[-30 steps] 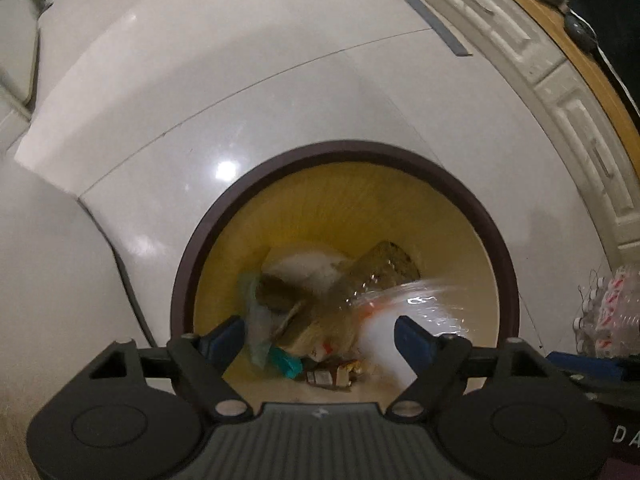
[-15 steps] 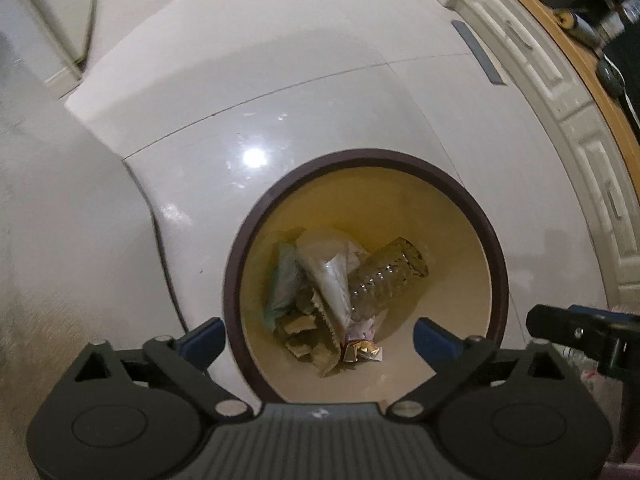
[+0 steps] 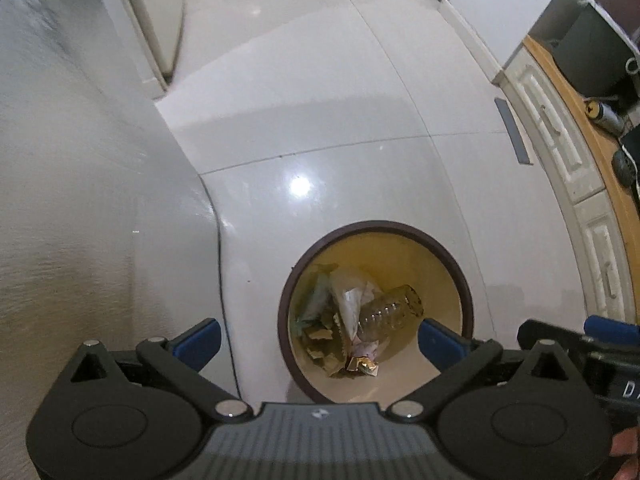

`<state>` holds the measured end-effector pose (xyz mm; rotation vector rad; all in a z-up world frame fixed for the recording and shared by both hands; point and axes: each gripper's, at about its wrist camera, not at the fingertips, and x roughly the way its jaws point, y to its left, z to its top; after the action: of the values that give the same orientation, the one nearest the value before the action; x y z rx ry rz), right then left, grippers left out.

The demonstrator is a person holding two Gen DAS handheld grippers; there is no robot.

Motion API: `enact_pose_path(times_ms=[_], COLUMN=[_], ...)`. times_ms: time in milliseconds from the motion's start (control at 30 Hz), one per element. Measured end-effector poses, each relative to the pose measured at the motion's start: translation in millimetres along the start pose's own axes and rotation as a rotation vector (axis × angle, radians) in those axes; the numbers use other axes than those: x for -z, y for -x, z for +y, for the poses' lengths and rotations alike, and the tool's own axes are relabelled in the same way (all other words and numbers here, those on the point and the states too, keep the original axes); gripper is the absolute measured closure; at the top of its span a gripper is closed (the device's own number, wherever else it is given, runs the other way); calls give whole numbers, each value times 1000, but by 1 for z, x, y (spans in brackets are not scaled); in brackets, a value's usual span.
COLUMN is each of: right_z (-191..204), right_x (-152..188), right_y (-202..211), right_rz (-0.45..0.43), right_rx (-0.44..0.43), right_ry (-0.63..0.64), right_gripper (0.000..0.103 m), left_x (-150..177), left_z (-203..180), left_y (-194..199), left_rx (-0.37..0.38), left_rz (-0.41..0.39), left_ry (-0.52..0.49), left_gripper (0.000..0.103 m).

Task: Collect trash
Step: 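Raise both open tools up from the bin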

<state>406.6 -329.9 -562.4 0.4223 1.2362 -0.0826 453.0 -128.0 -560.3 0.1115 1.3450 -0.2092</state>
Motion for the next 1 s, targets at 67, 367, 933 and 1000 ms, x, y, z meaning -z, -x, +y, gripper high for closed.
enact_pose_path(times_ms=[67,367,933,1000], right_z=[5,28,73,78], right_x=[-6,-28,-7,-1], right_y=[17,93,265,288], right_rz=[-13,-81,-169,-185], right_rx=[-9,-18,-3,1], right_ry=[19,94,175,176], right_gripper=[0,0,0,0], left_x=[0,-2,34,42], left_z=[1,1,11,14], left_y=[21,105,297,323], left_rx=[-13,-36,0,-1], left_rz=[-17,-122,-248,-270], left_ry=[15,52,13,9], left_gripper=[0,0,0,0])
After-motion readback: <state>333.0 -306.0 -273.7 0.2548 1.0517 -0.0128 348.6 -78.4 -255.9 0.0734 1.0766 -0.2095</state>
